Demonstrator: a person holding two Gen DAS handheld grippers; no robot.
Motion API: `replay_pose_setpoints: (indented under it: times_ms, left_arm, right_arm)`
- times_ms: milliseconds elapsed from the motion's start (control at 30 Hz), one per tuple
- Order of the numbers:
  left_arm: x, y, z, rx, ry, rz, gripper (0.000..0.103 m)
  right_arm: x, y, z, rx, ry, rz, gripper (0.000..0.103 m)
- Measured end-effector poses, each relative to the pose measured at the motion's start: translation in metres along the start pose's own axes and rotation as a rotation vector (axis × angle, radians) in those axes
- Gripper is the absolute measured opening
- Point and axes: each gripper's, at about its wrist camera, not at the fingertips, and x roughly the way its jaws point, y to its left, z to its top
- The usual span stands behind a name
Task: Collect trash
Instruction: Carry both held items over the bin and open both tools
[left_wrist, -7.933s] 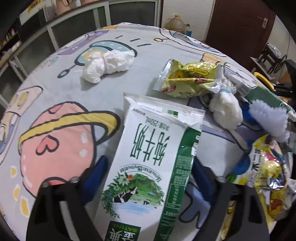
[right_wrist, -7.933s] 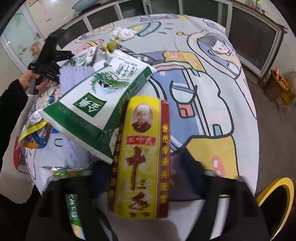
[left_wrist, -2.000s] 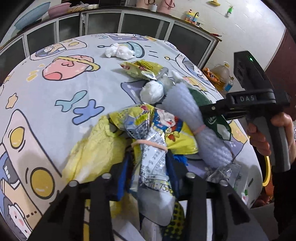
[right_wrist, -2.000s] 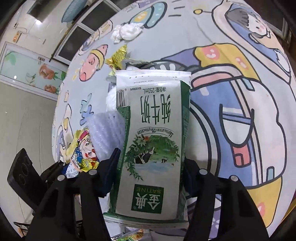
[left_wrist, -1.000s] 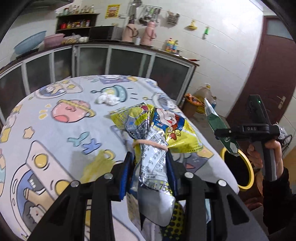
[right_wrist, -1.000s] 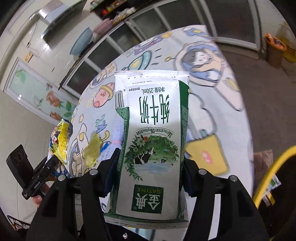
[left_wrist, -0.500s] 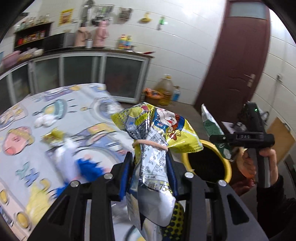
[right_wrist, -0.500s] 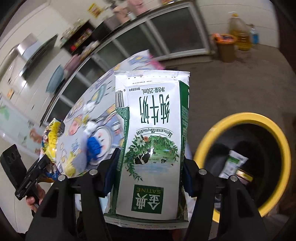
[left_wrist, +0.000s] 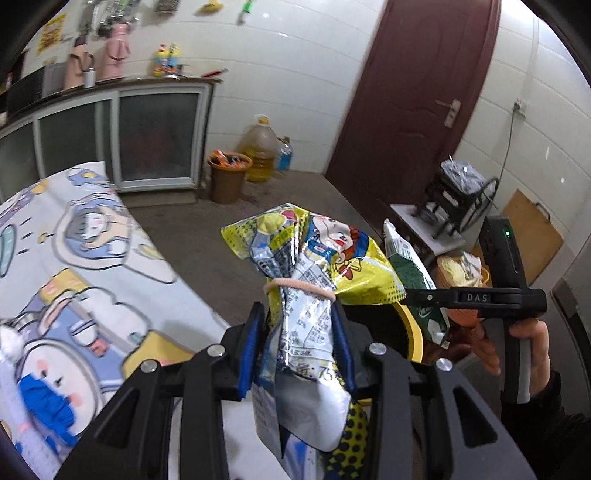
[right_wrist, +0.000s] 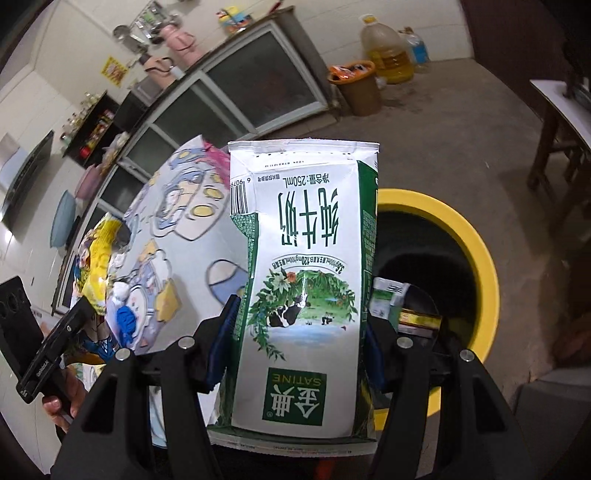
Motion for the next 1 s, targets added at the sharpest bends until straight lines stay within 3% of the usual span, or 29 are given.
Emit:
replay_pose_setpoints:
  times_ms: [300,867,967,1000]
  left_arm:
    - [0.053,-0.022,0.009,0.018,0.059,-0.029,0.033]
    - [0.121,-0.052,0.017,0.004,0.117,-0.074,0.034]
    - [0.125,-0.053,0.019,-0.009,0.114,-0.09,0.037]
    - [0.124,-0.052,0.019,-0.021,0.108,-0.093,0.044]
  right_arm:
    - [0.015,-0.035,-0.01,0.068,0.029,0.001,0.057]
    - [0.04,-0.059,-0.013,0.135,0.076,0.005,0.057]
    - [0.042,-0.063,-0.012,0.154,0.08,0.012,0.058]
    - [0.042,-0.065,-0.011,0.165,0.079,0.008,0.06]
